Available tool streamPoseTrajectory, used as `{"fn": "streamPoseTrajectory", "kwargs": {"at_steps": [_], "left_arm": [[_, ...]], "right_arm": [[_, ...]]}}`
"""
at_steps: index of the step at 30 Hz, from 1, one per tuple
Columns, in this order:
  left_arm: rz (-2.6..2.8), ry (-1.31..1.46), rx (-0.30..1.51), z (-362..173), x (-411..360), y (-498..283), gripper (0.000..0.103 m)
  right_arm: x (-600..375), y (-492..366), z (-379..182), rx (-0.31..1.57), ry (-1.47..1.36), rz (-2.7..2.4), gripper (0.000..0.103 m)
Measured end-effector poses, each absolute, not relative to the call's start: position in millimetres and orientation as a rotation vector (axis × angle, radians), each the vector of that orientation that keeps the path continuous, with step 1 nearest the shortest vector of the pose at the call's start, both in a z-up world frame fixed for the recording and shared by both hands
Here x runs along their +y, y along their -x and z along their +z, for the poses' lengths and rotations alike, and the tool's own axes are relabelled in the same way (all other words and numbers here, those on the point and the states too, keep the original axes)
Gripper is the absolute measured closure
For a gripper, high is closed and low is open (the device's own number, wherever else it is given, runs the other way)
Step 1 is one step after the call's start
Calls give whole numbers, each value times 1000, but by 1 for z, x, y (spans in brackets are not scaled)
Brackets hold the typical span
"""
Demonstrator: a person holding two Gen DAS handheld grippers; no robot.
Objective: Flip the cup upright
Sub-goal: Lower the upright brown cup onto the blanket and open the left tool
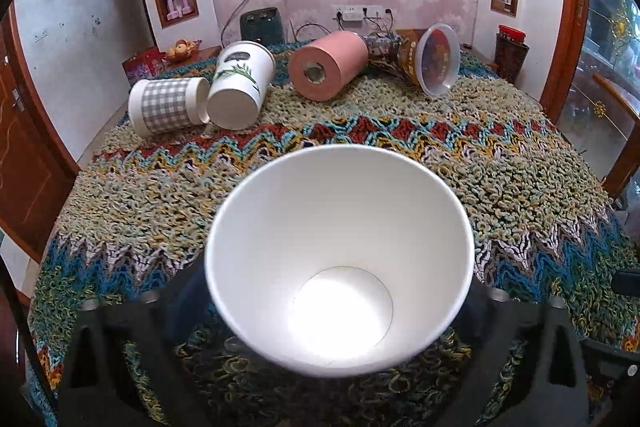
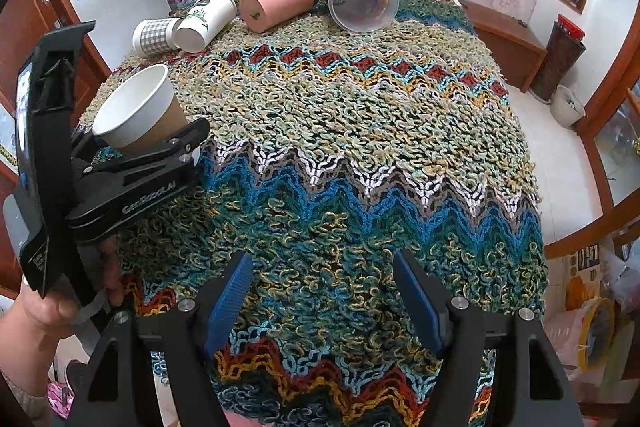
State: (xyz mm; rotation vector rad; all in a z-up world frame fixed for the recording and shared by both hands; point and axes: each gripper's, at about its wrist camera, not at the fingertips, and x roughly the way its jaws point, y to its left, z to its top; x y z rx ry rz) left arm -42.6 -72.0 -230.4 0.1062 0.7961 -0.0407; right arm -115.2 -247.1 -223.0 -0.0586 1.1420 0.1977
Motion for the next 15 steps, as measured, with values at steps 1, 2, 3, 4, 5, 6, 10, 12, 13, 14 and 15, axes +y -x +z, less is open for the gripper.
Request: {"fn": "streamPoseTrajectory", "kwargs": {"at_steps": [1,2,3,4,5,6,10,12,13,14,15], "left_arm": [[-42,-104,792,-229,-71,43,0],[-42,-104,792,-227,-71,43,0],[-43,-103,797,-225,-71,44,0],[-45,-100,797,-224,-71,43,0],[-44,-95,796,-222,-70,45,0],[-44,-92,794,-220,-70,45,0],[-31,-80,809,-211,-67,50,0],[-23,-79,825,-207,-66,54,0],[-18,-78,833,-204,-65,56,0],[-10,-80,842,-201,-64,60,0],[-1,-81,851,-196,-63,64,0]], "right_arm": [[-247,115,-223,1142,58,197,30],[-248,115,-223,1140,58,198,30],[-248,116,-223,1138,58,198,30],[-248,116,-223,1137,59,199,30],[-247,116,-222,1135,61,201,30],[-247,117,-222,1133,64,204,30],[-245,118,-218,1128,74,216,30],[-243,119,-213,1124,80,224,30],[-242,119,-211,1121,84,228,30],[-241,120,-207,1117,88,236,30],[-240,120,-203,1114,89,240,30]]}}
